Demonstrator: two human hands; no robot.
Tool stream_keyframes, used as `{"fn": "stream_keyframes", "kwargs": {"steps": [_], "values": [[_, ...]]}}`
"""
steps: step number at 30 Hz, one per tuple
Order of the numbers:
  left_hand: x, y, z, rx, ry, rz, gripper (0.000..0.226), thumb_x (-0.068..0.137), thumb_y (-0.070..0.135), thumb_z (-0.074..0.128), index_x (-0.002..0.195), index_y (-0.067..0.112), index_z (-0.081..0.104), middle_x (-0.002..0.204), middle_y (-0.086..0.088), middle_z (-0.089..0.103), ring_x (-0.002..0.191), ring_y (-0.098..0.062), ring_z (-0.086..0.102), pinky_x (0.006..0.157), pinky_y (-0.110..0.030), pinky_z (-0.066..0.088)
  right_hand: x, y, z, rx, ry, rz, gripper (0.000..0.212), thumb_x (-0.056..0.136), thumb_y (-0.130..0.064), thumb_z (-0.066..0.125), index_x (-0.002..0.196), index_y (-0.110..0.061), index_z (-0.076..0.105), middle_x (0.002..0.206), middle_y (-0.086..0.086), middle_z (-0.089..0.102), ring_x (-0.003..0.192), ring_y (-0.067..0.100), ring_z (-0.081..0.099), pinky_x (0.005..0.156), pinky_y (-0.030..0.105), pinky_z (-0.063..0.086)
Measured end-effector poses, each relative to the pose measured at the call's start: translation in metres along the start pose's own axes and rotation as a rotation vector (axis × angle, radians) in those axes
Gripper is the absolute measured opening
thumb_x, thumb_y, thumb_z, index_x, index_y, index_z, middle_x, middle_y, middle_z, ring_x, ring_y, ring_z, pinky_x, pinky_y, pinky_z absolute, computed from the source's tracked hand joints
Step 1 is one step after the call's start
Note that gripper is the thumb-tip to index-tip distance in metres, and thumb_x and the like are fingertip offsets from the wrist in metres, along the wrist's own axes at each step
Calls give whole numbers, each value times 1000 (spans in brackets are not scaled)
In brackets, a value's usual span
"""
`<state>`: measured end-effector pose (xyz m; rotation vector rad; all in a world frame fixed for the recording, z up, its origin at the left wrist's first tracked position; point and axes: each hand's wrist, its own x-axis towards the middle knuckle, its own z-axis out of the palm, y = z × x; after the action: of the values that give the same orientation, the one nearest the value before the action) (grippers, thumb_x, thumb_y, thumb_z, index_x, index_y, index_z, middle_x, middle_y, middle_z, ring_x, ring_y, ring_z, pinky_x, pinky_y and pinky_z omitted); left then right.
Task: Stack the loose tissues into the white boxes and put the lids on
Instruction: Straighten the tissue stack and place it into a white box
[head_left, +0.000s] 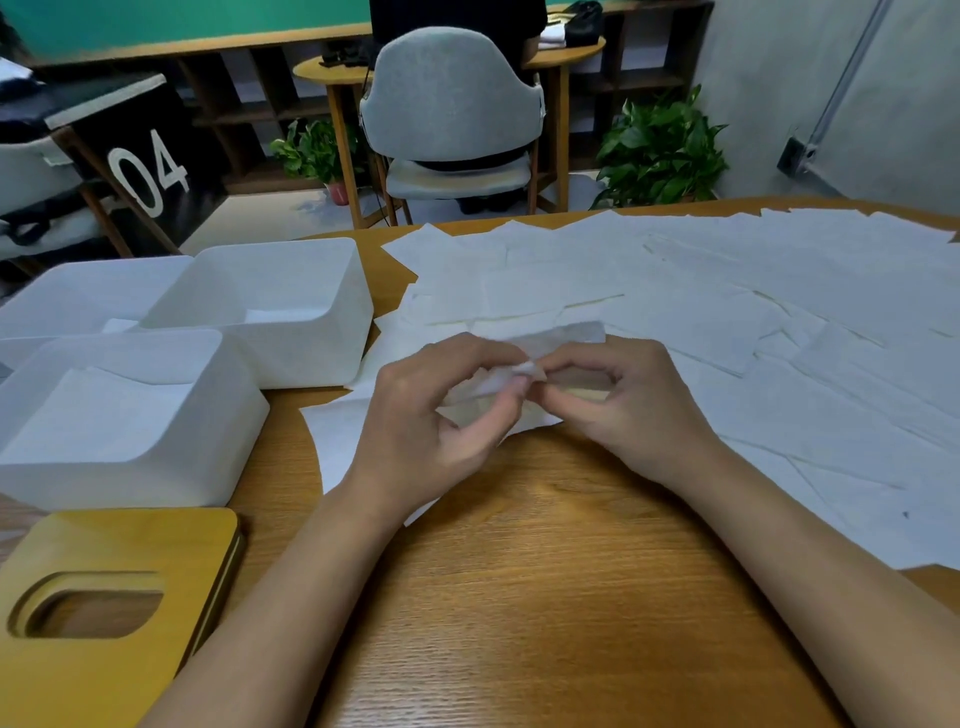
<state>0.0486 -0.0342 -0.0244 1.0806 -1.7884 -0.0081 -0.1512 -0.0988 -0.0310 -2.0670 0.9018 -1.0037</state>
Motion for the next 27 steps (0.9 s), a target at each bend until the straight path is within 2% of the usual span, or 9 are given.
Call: {"fn": "stream_keyframes", "kwargs": {"steps": [4, 6, 8, 10, 12, 14, 21, 24, 27], "values": [[2, 3, -4, -166, 11, -260, 42, 86, 21, 86, 124, 16, 68, 104, 15, 72, 103, -13, 71, 88, -22, 54, 5, 3, -5, 203, 77, 109, 9, 87, -27, 83, 95, -22, 83, 92, -11, 79, 94, 8, 74, 85, 29, 55], [4, 0, -3, -224, 5, -356, 41, 88, 17, 84, 125, 20, 66, 108, 15, 72, 105, -19, 71, 90, -29, 57, 7, 2, -9, 328, 111, 135, 3, 88, -17, 83, 90, -19, 81, 89, -9, 80, 88, 8, 75, 80, 23, 56], [4, -4, -3, -280, 2, -430, 33, 93, 12, 79, 122, 19, 68, 109, 11, 75, 105, -20, 72, 92, -35, 60, 7, 2, -11, 388, 128, 150, 9, 88, -11, 82, 85, -20, 80, 85, -9, 79, 84, 8, 75, 75, 19, 54], [5, -7, -4, -326, -10, -485, 29, 94, 11, 78, 120, 18, 68, 107, 7, 77, 103, -19, 74, 90, -35, 61, 7, 3, -14, 421, 87, 173, 9, 86, -14, 82, 95, -16, 81, 94, -3, 81, 92, 15, 77, 81, 28, 58], [7, -5, -6, -344, -34, -513, 31, 93, 14, 80, 120, 20, 67, 102, 5, 79, 100, -19, 75, 86, -29, 59, 5, 4, -16, 452, 29, 195, 28, 83, -23, 82, 109, -14, 80, 106, 1, 81, 102, 21, 77, 90, 40, 60], [8, -2, -8, -329, -66, -511, 33, 91, 16, 82, 119, 24, 67, 98, 7, 79, 97, -20, 75, 83, -24, 56, 5, 2, -19, 475, 21, 206, 33, 80, -28, 82, 110, -14, 79, 108, 2, 81, 103, 21, 77, 91, 40, 61], [5, -4, -6, -309, -214, -519, 40, 91, 25, 82, 127, 30, 66, 95, 4, 77, 100, -19, 73, 88, -26, 55, 9, 4, -25, 392, 88, 203, 10, 88, -17, 81, 96, -10, 82, 94, 4, 81, 89, 19, 76, 80, 30, 59], [5, -8, -6, -321, -175, -537, 37, 93, 23, 81, 126, 30, 67, 91, 0, 75, 96, -22, 72, 92, -33, 56, 9, 6, -33, 359, 89, 250, 10, 89, -16, 81, 97, -10, 82, 95, 3, 81, 93, 21, 77, 89, 36, 59], [7, -11, -7, -315, -111, -534, 35, 92, 19, 82, 124, 27, 70, 97, 3, 75, 96, -20, 70, 92, -33, 55, 10, 9, -38, 293, 10, 313, 15, 86, -20, 84, 99, -14, 82, 102, -5, 80, 101, 12, 75, 99, 32, 54]]}}
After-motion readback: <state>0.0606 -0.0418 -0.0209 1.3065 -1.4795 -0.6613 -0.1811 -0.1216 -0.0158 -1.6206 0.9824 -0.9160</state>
